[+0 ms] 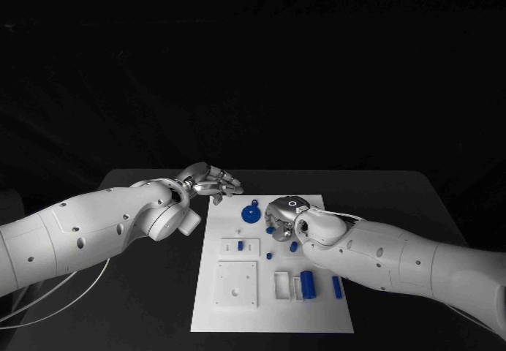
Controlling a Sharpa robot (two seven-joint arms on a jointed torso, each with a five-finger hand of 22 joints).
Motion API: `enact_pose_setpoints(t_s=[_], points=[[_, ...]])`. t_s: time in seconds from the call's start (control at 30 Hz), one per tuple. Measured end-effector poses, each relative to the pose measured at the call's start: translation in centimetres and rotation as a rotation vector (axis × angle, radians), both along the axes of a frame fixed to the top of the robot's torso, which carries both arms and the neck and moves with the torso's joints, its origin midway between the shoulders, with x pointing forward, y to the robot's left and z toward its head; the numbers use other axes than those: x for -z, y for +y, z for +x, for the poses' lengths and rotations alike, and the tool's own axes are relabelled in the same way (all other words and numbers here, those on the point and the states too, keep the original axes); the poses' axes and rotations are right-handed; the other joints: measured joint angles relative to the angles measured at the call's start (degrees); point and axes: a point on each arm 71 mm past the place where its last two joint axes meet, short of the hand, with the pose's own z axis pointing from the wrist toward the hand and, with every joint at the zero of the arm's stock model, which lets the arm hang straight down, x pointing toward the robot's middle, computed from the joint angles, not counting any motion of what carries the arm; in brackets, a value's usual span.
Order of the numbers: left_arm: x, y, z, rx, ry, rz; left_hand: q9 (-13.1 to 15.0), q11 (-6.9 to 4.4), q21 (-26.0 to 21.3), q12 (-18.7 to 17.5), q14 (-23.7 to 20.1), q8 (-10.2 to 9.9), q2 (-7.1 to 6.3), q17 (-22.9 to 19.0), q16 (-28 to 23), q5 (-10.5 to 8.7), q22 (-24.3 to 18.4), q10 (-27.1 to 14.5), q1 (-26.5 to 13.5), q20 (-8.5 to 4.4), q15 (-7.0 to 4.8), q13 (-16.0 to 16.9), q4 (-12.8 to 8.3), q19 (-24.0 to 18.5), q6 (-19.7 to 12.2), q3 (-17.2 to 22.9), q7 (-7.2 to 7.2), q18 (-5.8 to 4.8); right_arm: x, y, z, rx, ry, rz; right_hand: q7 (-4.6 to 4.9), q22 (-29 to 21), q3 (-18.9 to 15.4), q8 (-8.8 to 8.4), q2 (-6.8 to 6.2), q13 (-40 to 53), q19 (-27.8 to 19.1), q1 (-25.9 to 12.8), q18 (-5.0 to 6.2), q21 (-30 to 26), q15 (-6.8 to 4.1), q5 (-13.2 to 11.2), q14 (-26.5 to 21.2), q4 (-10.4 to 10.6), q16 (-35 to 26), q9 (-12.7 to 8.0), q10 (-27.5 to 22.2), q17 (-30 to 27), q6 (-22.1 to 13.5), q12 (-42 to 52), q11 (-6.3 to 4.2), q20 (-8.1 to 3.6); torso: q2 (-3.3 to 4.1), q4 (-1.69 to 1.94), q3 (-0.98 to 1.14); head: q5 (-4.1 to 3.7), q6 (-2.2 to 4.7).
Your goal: Assemble the parts on the task board
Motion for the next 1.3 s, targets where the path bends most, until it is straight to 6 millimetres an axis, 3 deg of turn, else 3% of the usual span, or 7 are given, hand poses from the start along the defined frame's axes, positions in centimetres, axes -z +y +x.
enact_pose_setpoints(t_s=[0.2,0.5,0.8,1.07,1.3], points=[[0.01,0.0,-0.03,0.001,0.002,0.0,0.0,-0.01,0.0,0.0,0.0,0.0,0.0,0.0,0.0,0.0,0.05,-0.01,0.0,0.0,0.0,0.0,0.0,0.0,-0.01,0.0,-0.01,0.01,0.0,-0.24,0.05,0.003,0.005,0.014,-0.09,0.0,-0.84,-1.33,-2.13,-0.02,-0.1,-2.14,0.0,-0.03,0.47,0.0,-0.08,1.91,-0.21,-0.6,-0.66,0.04,-1.55,-0.11,0.66,0.1,0.0,-0.02,0.0,0.07,0.02],[0.02,0.03,-0.04,0.001,0.003,0.001,0.0,-0.06,0.0,0.0,0.0,0.0,0.0,0.11,0.0,0.0,0.05,-0.06,0.0,0.01,0.0,0.0,0.0,-0.01,-0.02,0.0,-0.01,0.02,0.05,-0.43,0.15,0.009,0.015,0.02,0.06,0.0,-1.64,-2.87,-2.94,0.32,-0.3,-2.95,0.01,-0.21,1.51,0.0,-0.71,2.7,-0.44,-1.41,-1.84,0.35,-3.73,-0.38,1.83,0.29,0.0,-0.01,0.04,0.04,0.06],[0.03,-0.03,-0.04,0.002,0.004,0.001,-0.01,0.12,0.0,-0.23,-0.01,0.0,0.05,0.17,0.0,0.0,0.1,-0.26,-0.05,0.1,0.01,0.0,0.16,-0.1,-0.13,-0.16,-0.03,0.06,0.18,-0.55,0.48,0.017,0.026,0.016,0.25,0.0,-1.86,-2.87,-2.63,0.46,-0.3,-3.26,0.0,-0.21,1.51,0.0,-0.71,2.92,-0.44,-1.42,-1.83,0.52,-3.93,-0.39,1.82,0.3,0.03,0.04,0.07,-0.02,0.03],[0.02,-0.04,-0.07,0.002,0.004,0.001,-0.01,0.12,0.0,-0.23,-0.02,-0.22,0.23,0.22,-0.23,0.0,0.09,-0.26,-0.23,0.11,0.01,0.0,0.16,-0.1,-0.14,-0.16,-0.02,0.2,0.47,-0.61,0.51,0.017,0.039,0.011,0.83,0.0,-1.79,-1.45,-1.38,0.54,-0.31,-3.53,0.0,-0.21,1.51,0.0,-0.71,3.46,-0.44,-1.0,-2.03,0.69,-3.55,-0.39,1.62,0.31,0.04,0.04,0.04,-0.03,-0.13],[0.01,-0.17,-0.16,0.006,0.005,0.0,-0.01,0.11,0.0,-0.23,-0.02,-0.22,0.23,0.27,-0.23,0.0,0.09,-0.28,-0.23,0.11,0.02,0.0,0.16,-0.11,-0.19,-0.16,0.03,0.25,0.55,-0.36,0.6,0.014,0.042,0.013,0.95,-0.01,-1.64,-1.08,-1.04,0.55,-0.4,-3.79,0.0,-0.21,1.32,0.0,-0.9,3.93,-0.44,-0.7,-2.23,0.75,-3.3,-0.39,1.41,0.38,0.09,0.08,0.03,0.04,-0.17]])
